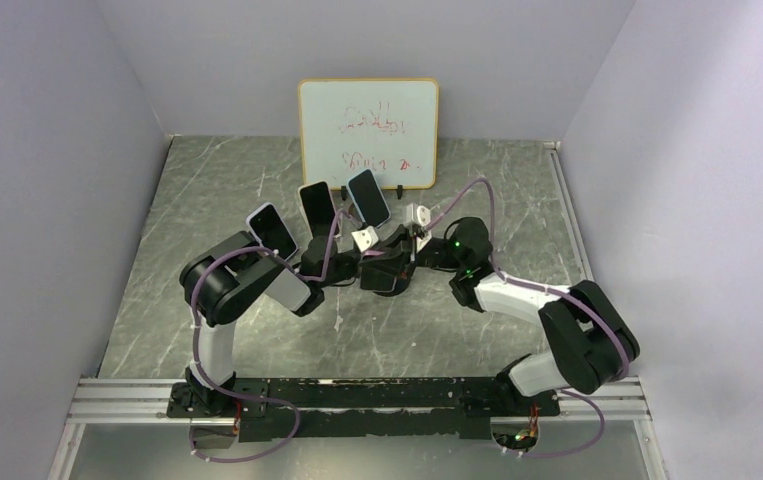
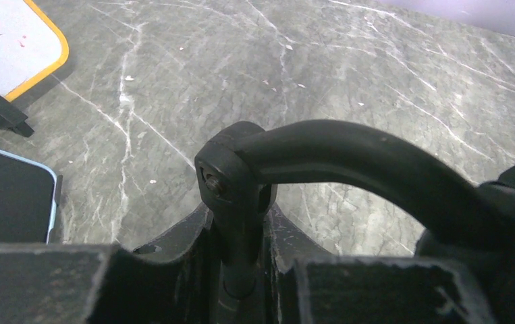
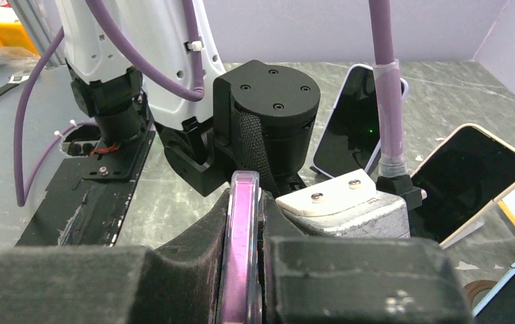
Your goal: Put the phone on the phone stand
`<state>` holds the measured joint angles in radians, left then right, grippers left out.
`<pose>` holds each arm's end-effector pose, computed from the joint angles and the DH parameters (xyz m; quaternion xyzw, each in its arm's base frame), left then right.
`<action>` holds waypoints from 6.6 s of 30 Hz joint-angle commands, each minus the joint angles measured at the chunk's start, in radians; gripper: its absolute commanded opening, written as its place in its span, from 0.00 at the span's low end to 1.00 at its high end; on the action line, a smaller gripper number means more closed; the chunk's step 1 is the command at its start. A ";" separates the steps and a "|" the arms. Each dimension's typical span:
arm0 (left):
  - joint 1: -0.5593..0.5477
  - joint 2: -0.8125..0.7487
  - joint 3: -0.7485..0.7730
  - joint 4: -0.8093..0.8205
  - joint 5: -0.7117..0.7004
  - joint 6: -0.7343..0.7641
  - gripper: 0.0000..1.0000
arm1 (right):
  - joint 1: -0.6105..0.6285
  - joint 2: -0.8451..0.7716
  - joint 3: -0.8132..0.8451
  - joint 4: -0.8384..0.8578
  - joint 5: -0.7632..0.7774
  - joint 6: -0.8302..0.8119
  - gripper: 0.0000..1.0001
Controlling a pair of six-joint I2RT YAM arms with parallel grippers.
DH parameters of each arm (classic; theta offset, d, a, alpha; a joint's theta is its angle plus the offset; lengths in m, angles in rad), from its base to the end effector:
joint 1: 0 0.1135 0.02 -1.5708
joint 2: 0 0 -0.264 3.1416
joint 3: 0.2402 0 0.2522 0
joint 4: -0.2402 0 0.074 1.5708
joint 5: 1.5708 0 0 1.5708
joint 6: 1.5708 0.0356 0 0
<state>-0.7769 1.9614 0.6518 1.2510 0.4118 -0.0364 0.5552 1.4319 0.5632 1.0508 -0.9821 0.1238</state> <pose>0.2383 -0.2543 0.1302 0.3885 0.6131 -0.4023 0.5580 0.2221 0.1726 0.2437 -0.4747 0.4736 0.5102 0.5385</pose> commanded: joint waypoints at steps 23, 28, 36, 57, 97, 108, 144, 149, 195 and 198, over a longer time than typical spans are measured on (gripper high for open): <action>-0.123 0.047 -0.073 -0.168 0.169 0.012 0.05 | -0.075 -0.056 0.057 -0.110 0.346 -0.261 0.00; -0.122 0.050 -0.071 -0.165 0.146 0.014 0.05 | -0.077 -0.065 0.074 -0.123 0.344 -0.251 0.59; -0.089 0.054 -0.032 -0.203 0.155 0.024 0.05 | -0.116 -0.212 0.019 -0.055 0.368 -0.162 0.95; 0.044 0.056 0.271 -0.512 -0.019 0.146 0.05 | -0.164 -0.698 -0.196 -0.261 0.813 -0.125 1.00; 0.166 -0.184 0.070 -0.439 -0.091 0.091 0.98 | -0.141 -0.892 -0.368 -0.412 0.935 0.123 1.00; 0.171 -0.418 -0.026 -0.541 -0.292 0.066 0.98 | 0.222 -0.869 -0.277 -0.560 1.275 -0.025 0.97; 0.219 -0.629 -0.093 -0.706 -0.348 0.017 0.98 | 0.504 -0.262 -0.069 -0.262 1.763 -0.129 1.00; 0.220 -0.625 -0.092 -0.711 -0.341 0.020 0.98 | 0.508 -0.319 -0.101 -0.271 1.769 -0.125 1.00; 0.221 -0.578 -0.064 -0.743 -0.284 0.024 0.98 | 0.166 -0.663 -0.080 -0.664 1.095 -0.112 1.00; 0.220 -0.572 -0.061 -0.743 -0.274 0.024 0.98 | 0.127 -0.637 -0.055 -0.664 1.056 -0.116 1.00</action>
<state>-0.5644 1.3792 0.5583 0.5079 0.1043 -0.0185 0.7238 0.7799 0.4671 0.4232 0.0822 0.0380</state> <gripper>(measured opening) 0.980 0.997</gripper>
